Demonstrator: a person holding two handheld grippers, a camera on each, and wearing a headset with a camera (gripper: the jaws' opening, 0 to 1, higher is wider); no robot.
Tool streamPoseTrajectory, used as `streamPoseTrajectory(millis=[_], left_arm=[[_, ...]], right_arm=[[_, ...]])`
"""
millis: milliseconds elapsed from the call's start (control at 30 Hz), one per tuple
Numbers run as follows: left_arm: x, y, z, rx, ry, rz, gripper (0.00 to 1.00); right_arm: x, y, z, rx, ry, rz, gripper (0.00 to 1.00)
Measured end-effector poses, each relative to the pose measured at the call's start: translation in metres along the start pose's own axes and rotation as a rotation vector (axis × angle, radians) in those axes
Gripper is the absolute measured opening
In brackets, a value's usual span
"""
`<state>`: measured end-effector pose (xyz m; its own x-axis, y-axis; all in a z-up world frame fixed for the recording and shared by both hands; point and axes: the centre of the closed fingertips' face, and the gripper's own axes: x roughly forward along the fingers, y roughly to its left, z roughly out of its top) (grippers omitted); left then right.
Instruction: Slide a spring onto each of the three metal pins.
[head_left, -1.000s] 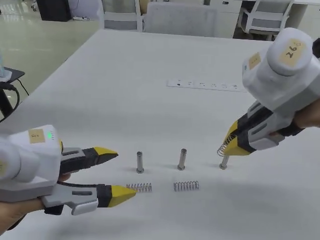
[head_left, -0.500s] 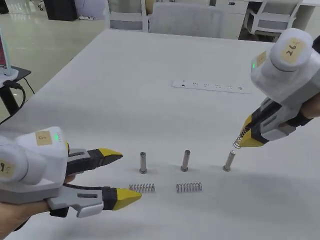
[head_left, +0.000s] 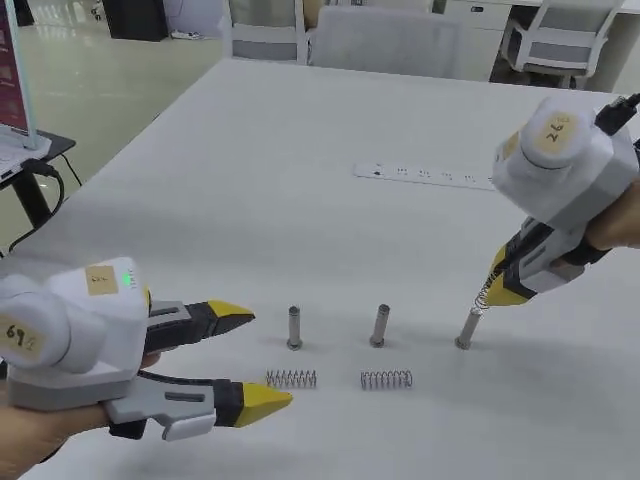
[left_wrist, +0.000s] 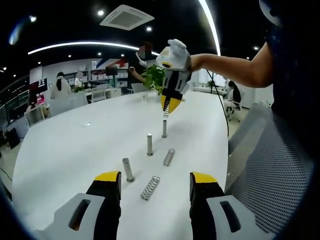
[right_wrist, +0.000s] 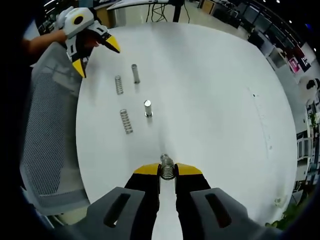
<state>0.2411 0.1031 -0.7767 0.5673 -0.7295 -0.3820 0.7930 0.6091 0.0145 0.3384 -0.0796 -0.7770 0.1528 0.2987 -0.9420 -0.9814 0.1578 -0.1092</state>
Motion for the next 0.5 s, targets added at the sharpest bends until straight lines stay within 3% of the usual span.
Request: streamPoseTrajectory(millis=[500], left_arm=[[0.003,0.001,-0.001,0.002,0.004,-0.004,0.49]], right_arm=[[0.012,0.001,-0.005,0.005,0.026,0.025,0.08]])
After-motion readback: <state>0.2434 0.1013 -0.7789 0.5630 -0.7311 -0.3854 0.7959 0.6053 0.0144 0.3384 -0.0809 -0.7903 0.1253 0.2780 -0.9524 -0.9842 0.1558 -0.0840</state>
